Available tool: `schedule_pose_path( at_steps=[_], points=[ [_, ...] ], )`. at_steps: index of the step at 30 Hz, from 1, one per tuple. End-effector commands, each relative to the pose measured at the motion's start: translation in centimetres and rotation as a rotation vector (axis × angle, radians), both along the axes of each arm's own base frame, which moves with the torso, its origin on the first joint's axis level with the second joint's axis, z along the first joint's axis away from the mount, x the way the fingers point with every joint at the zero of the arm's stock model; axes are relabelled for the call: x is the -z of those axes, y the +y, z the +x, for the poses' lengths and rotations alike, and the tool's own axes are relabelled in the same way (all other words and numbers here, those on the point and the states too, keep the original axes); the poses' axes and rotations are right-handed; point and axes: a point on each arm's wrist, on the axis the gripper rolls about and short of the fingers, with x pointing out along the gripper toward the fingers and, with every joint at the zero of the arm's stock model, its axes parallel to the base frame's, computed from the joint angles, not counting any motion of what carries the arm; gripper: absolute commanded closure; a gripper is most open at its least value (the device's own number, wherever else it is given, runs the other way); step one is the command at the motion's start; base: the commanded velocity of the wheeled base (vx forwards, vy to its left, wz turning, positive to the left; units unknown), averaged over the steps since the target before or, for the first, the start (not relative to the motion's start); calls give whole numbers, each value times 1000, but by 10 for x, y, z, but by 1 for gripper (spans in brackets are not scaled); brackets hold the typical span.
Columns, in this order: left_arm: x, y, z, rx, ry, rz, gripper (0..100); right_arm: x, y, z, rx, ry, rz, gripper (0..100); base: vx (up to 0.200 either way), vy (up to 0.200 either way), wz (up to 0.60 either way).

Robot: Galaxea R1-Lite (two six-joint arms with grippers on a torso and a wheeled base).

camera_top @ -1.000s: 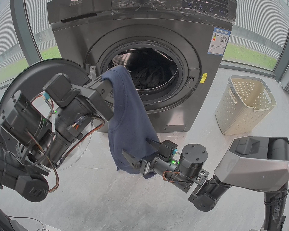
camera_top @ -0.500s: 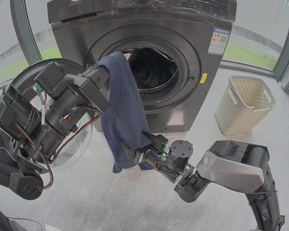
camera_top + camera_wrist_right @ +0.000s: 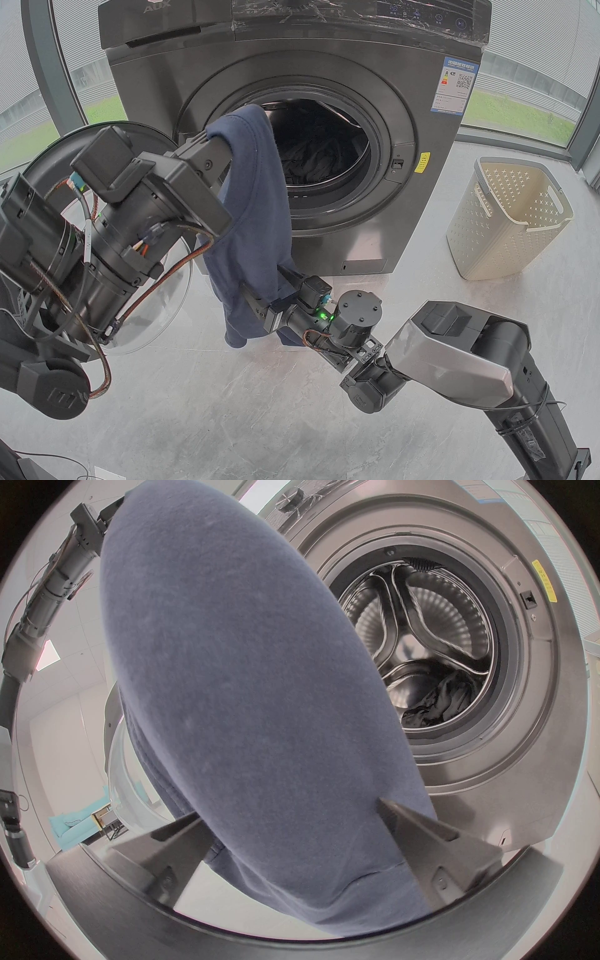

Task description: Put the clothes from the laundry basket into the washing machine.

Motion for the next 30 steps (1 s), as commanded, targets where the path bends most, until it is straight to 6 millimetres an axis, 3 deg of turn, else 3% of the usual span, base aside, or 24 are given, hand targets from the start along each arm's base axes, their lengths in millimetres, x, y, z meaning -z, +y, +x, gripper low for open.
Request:
schedule_pose_path(
  at_steps=[1,8,12,17,18,19,20,21,24,30],
  points=[
    [0,0,-1,2,-2,-2,100,12,3,5,3,1,0,100,0,0,0],
    [-1,2,1,-7,-3,-4,100,9,0,8,11,-8,6,100,0,0,0],
    [2,4,3,-26,15,-7,100,2,-11,15,46,-14,14,100,0,0,0],
    [19,29,22,-164,72,26,100,-54,-47,29,122,-86,74,100,0,0,0],
    [19,30,22,-166,73,27,100,-56,-48,29,124,-90,76,100,0,0,0],
    [24,40,26,-200,90,40,100,-75,-59,30,143,-115,96,100,0,0,0],
    [24,40,26,-200,90,40,100,-75,-59,30,143,-115,96,100,0,0,0],
    [33,49,30,-234,118,56,100,-92,-71,28,162,-133,108,100,0,0,0],
    [40,52,32,-250,144,71,100,-104,-77,23,169,-140,116,100,0,0,0],
    [86,56,35,-268,296,164,100,-142,-84,9,183,-190,174,100,0,0,0]
  ],
)
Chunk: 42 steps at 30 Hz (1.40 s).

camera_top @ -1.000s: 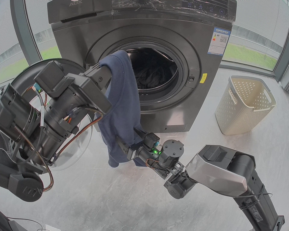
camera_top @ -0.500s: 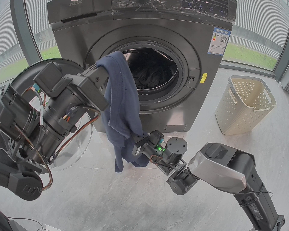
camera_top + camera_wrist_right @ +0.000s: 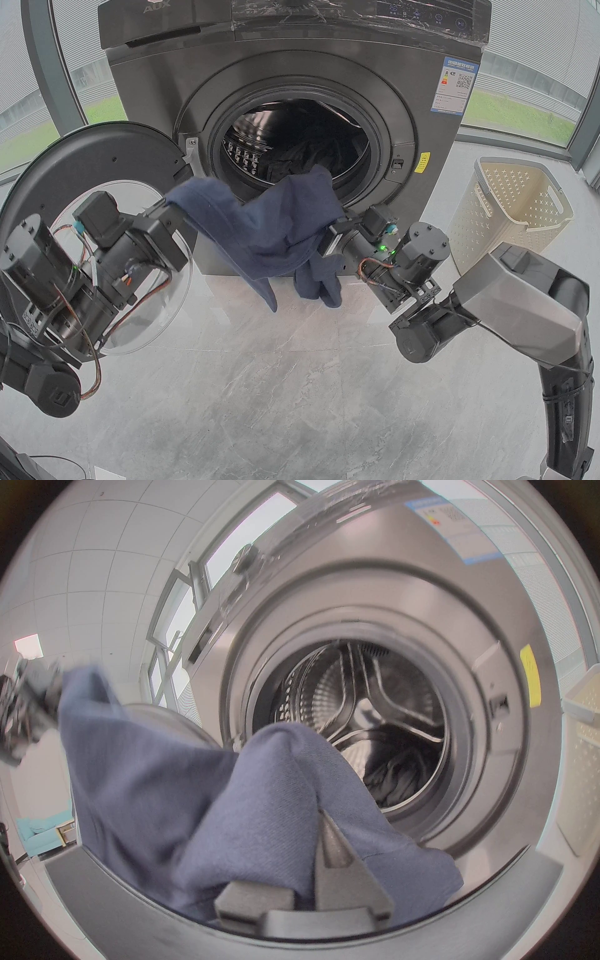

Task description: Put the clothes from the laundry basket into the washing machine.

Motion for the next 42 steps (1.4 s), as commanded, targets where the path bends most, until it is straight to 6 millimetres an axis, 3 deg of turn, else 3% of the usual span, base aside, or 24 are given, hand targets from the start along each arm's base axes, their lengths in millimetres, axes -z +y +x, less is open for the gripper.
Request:
schedule_pose_path(
  at_steps=[1,8,9,16,24,28,32,36,42],
  points=[
    [39,4,7,-26,137,64,100,-49,-11,-17,5,-77,59,100,0,0,0],
    [69,-1,12,-17,232,113,100,-62,-12,-25,-5,-95,79,100,0,0,0],
    [72,-1,12,-18,244,117,0,-62,-12,-25,-5,-95,79,100,0,0,0],
    [103,-6,21,-26,311,169,0,-57,-12,-27,-8,-80,70,100,0,0,0],
    [138,-8,-1,83,424,318,0,-54,-11,-28,-15,-69,68,100,0,0,0],
    [148,-10,2,116,435,369,0,-54,-11,-29,-15,-68,67,100,0,0,0],
    [135,-23,19,137,352,320,0,-53,-7,-33,-29,-65,66,100,0,0,0],
    [115,-45,52,135,228,246,0,-49,5,-46,-68,-42,50,100,0,0,0],
    [122,-66,88,141,169,220,0,-42,12,-56,-97,-16,35,100,0,0,0]
  ],
)
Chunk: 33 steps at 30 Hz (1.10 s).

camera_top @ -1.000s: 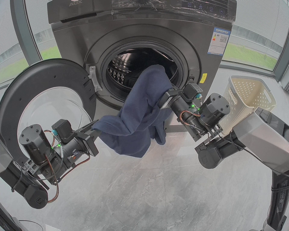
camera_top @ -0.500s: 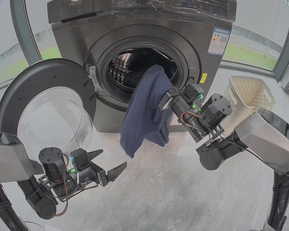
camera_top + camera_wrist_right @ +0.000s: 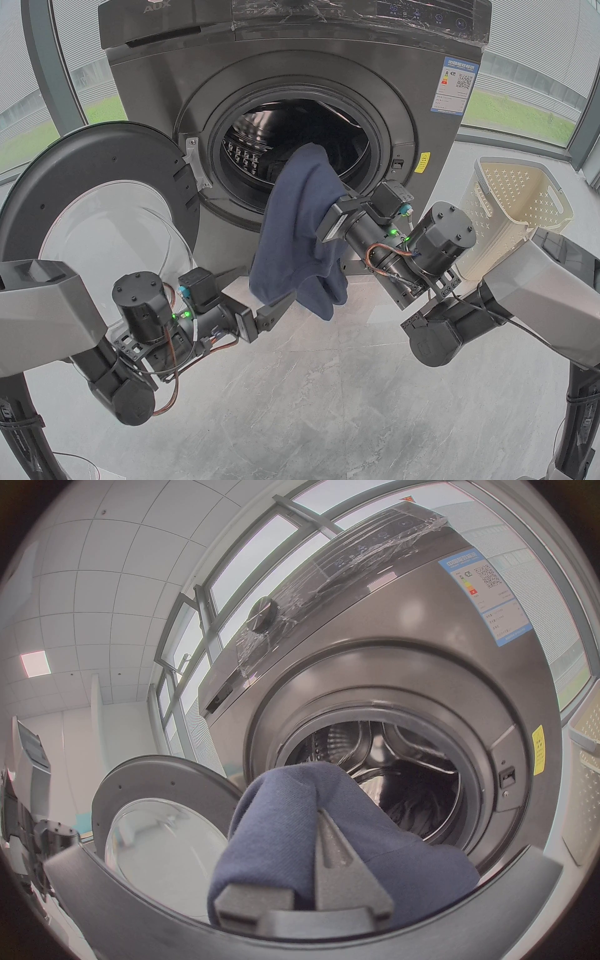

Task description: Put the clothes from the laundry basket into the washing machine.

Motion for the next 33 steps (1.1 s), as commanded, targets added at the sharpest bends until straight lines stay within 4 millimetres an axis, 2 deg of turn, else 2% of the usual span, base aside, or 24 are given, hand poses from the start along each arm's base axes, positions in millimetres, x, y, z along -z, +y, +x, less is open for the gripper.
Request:
schedule_pose_path(
  at_steps=[1,2,3,5,6,9,15,19,20,22,26,33],
  points=[
    [13,-25,38,15,-40,-30,0,6,11,-15,-43,25,-16,100,0,0,0],
    [13,-26,39,15,-44,-33,0,6,11,-15,-43,25,-16,100,0,0,0],
    [14,-37,45,34,-50,-45,0,6,15,-18,-56,27,-16,100,0,0,0],
    [14,-38,45,36,-50,-49,0,6,16,-19,-59,28,-17,100,0,0,0],
    [16,-47,49,49,-35,-71,0,11,21,-25,-73,46,-27,100,0,0,0],
    [18,-54,56,52,-44,-81,0,16,29,-35,-94,67,-35,100,0,0,0],
    [23,-59,77,24,-68,-96,0,18,37,-44,-116,79,-36,100,0,0,0],
    [24,-55,94,-51,-86,-109,0,14,37,-50,-119,84,-24,100,0,0,0],
    [24,-55,94,-51,-86,-109,100,14,37,-50,-119,84,-24,100,0,0,0],
    [18,-54,104,-104,-120,-136,100,16,36,-51,-122,94,-30,100,0,0,0],
    [8,-49,111,-152,-160,-170,100,17,30,-51,-112,108,-28,100,0,0,0],
    [-13,-32,109,-193,-197,-202,100,27,6,-33,-22,164,-32,100,0,0,0]
  ],
)
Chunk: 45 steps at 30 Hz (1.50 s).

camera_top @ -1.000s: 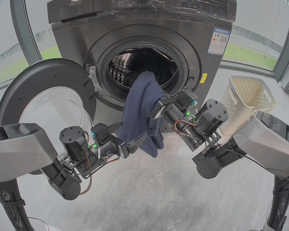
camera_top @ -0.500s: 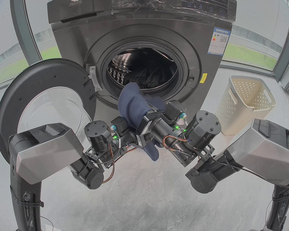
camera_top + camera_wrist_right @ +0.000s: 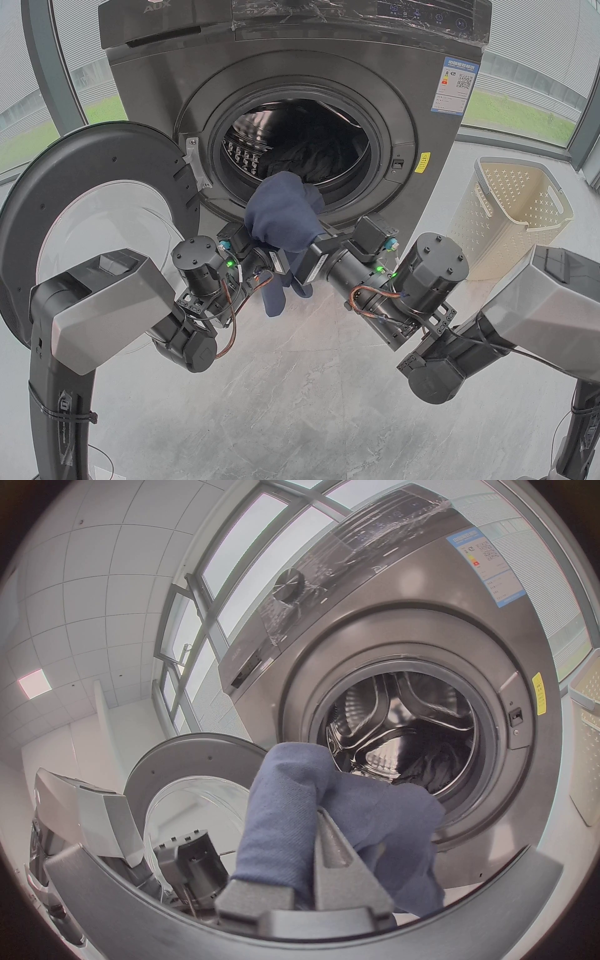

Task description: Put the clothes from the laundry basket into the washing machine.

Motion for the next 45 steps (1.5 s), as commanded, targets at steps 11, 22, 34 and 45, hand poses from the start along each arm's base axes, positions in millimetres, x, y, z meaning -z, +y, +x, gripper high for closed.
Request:
schedule_pose_path(
  at_steps=[11,22,34,45],
  points=[
    [-33,17,-26,1,-7,-42,100,47,-26,30,83,112,-76,100,0,0,0],
    [-43,38,-62,-25,33,-21,100,78,-55,-17,19,232,-296,0,0,0,0],
    [-41,69,-123,84,100,94,100,96,-109,-54,2,384,-424,0,0,0,0],
    [-16,71,-142,133,160,223,100,93,-133,-42,108,408,-391,0,36,0,0]
  ],
)
